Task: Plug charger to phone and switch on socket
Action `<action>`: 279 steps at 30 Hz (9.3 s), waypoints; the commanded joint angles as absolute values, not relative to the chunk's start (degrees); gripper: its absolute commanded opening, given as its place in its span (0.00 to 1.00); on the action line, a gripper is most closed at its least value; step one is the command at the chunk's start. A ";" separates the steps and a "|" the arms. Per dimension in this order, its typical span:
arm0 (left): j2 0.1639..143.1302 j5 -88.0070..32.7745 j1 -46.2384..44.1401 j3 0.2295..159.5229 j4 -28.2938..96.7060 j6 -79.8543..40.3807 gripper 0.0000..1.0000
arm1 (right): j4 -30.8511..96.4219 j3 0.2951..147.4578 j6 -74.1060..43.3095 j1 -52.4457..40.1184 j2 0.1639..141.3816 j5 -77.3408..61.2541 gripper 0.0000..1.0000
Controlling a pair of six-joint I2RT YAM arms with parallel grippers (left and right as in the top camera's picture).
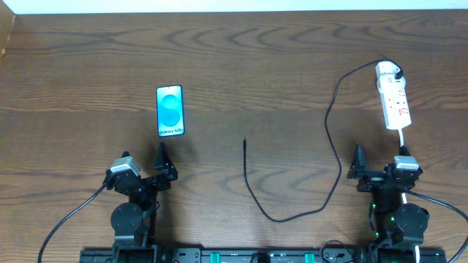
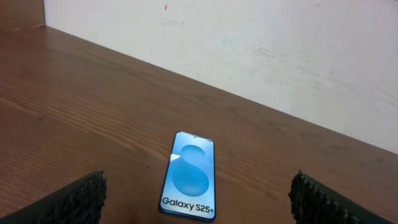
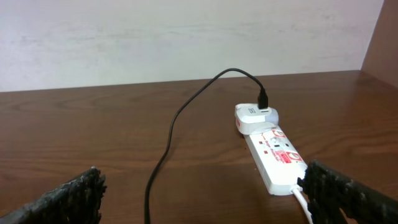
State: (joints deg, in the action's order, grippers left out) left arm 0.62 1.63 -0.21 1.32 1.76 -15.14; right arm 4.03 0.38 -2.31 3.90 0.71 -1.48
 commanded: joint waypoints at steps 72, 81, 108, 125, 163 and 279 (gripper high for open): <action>72.07 -1.50 0.05 71.09 39.70 -2.59 0.95 | 4.32 0.32 -1.45 3.66 0.34 -0.78 0.99; 92.05 -1.50 0.05 82.48 49.04 -2.61 0.95 | 4.32 0.32 -1.45 3.66 0.34 -0.78 0.99; 103.11 -0.40 0.58 83.22 47.77 -1.61 1.00 | 4.32 0.32 -1.45 3.66 0.34 -0.78 0.99; 114.21 -5.39 1.21 91.81 52.82 -1.13 1.00 | 4.32 0.32 -1.45 3.66 0.34 -0.78 0.99; 121.51 -3.14 -0.99 88.18 45.04 -3.31 1.00 | 4.32 0.32 -1.45 3.66 0.34 -0.78 0.99; 125.27 -3.03 0.30 85.19 41.89 -4.97 0.88 | 4.32 0.32 -1.45 3.66 0.34 -0.78 0.99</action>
State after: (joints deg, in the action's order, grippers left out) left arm 121.75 -3.07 0.05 85.58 41.52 -4.67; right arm 4.03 0.38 -2.28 3.90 0.69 -1.26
